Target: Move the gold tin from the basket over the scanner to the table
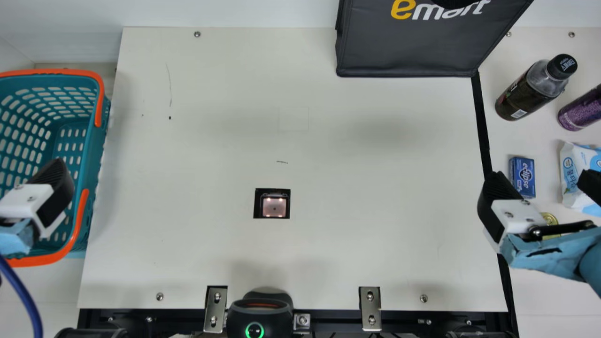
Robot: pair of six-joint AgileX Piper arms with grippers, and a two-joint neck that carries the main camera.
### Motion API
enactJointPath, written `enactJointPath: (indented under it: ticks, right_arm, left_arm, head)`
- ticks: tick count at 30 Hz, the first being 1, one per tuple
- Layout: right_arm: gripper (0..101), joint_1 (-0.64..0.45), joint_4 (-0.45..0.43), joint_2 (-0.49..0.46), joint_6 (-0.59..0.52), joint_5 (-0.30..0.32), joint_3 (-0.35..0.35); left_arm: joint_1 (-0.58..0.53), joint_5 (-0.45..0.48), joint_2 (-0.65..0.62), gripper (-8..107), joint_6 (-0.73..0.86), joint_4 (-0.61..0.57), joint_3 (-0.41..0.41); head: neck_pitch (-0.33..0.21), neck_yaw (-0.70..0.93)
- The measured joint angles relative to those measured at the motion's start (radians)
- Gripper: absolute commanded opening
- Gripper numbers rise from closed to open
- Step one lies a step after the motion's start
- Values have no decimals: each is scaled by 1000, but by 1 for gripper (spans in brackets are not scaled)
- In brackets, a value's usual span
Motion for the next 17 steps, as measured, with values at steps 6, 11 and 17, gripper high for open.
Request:
enactJointPath:
  ticks: [6,11,17]
  right_arm:
    - [95,0,0,0,0,0,0]
    - [95,0,0,0,0,0,0]
    - [95,0,0,0,0,0,0]
  left_arm:
    - [0,0,0,90,0,0,0]
    - [0,0,0,90,0,0,0]
    - [0,0,0,90,0,0,0]
  head:
    - [2,0]
    - [2,2]
    - [0,0]
